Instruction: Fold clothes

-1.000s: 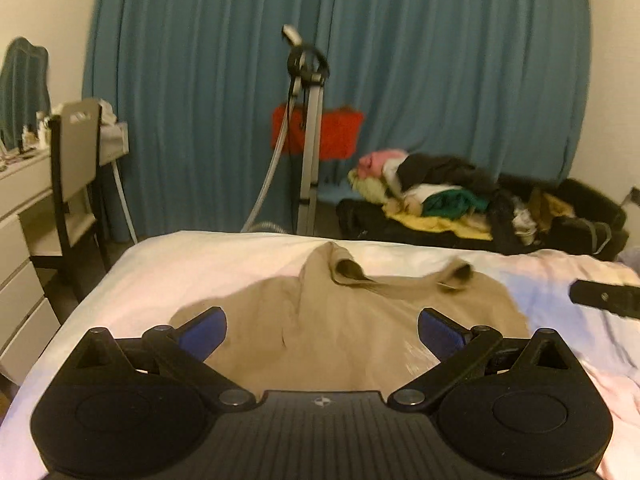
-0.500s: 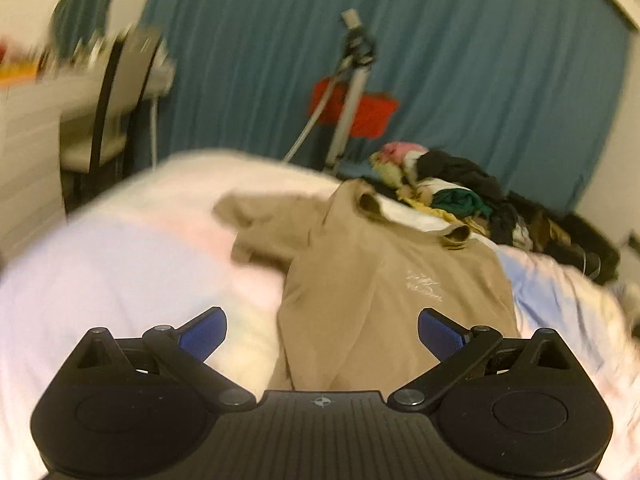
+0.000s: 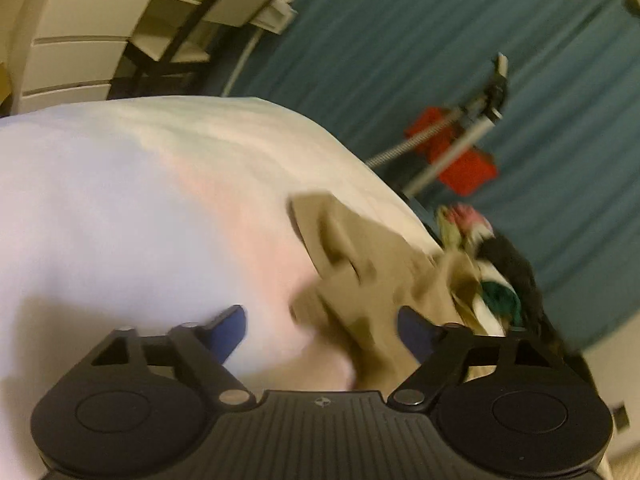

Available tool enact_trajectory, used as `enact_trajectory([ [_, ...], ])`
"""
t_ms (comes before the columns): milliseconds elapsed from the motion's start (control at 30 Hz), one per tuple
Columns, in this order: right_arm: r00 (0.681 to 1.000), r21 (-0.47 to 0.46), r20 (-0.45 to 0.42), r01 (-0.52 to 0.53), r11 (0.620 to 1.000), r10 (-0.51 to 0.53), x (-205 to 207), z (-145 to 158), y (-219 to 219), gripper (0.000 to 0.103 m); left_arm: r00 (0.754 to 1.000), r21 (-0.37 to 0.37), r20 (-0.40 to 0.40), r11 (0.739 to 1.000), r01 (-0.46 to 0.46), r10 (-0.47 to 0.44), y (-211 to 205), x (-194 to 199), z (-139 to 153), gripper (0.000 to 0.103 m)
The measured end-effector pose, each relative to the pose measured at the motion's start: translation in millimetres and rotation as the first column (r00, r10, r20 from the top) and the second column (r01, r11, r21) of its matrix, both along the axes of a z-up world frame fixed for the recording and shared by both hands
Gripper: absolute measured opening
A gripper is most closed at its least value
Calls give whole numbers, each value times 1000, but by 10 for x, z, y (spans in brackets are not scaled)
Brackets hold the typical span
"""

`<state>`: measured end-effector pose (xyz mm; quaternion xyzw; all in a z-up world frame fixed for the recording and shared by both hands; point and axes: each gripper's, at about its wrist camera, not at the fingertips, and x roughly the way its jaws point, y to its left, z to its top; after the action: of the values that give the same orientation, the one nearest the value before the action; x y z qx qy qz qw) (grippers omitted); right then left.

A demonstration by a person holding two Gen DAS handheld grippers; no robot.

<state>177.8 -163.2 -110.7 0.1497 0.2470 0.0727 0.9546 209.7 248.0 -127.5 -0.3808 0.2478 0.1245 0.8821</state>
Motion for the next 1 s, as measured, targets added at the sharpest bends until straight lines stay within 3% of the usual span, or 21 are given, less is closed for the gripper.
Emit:
enact_trajectory([
  [133, 998, 14, -35, 48, 999, -47, 232, -141, -110, 90, 1000, -3, 9, 1000, -12, 12, 152, 449, -79, 73],
  [233, 993, -2, -62, 102, 995, -102, 349, -238, -144, 89, 1000, 41, -19, 999, 19, -18, 138, 837, -98, 72],
  [267, 990, -12, -70, 123, 992, -123, 379, -269, -148, 89, 999, 79, -40, 996, 27, -23, 121, 964, -81, 67],
  [333, 986, -28, -53, 157, 987, -158, 398, -273, -153, 89, 996, 147, -83, 988, 41, -29, 91, 1194, -30, 44],
  [367, 985, -32, -39, 169, 985, -171, 408, -263, -160, 89, 993, 180, -111, 983, 46, -26, 89, 1311, 15, 12],
  [433, 981, -45, -16, 192, 980, -193, 427, -253, -170, 89, 988, 256, -156, 965, 51, -10, 90, 1517, 136, 8],
  [500, 977, -63, 2, 213, 975, -213, 446, -253, -177, 89, 990, 396, -118, 918, -29, 82, 69, 1601, 324, 8],
  [567, 975, -64, -2, 223, 973, -223, 470, -268, -204, 89, 981, 450, -104, 888, -100, 163, 128, 1655, 441, 11],
  [600, 975, -55, -13, 222, 973, -223, 489, -283, -217, 89, 980, 429, -114, 898, -98, 162, 180, 1683, 463, 17],
  [633, 974, -46, -25, 222, 974, -223, 508, -298, -229, 89, 984, 373, -128, 926, -67, 122, 240, 1689, 461, 20],
  [667, 975, -37, -36, 217, 976, -218, 519, -316, -236, 89, 987, 336, -132, 941, -44, 93, 282, 1660, 461, 28],
  [700, 976, -30, -45, 213, 977, -214, 525, -328, -237, 89, 988, 327, -129, 944, -34, 80, 286, 1575, 461, 49],
  [767, 979, -26, -49, 197, 980, -198, 516, -323, -211, 89, 991, 326, -124, 945, -16, 60, 249, 1330, 455, 73],
  [833, 982, -28, -37, 182, 983, -183, 466, -293, -180, 90, 993, 310, -113, 951, 7, 30, 207, 1062, 441, 75],
  [1000, 990, 13, -18, 143, 990, -143, 293, -169, -180, 89, 997, 120, -62, 991, 55, -48, 150, 194, 244, 79],
])
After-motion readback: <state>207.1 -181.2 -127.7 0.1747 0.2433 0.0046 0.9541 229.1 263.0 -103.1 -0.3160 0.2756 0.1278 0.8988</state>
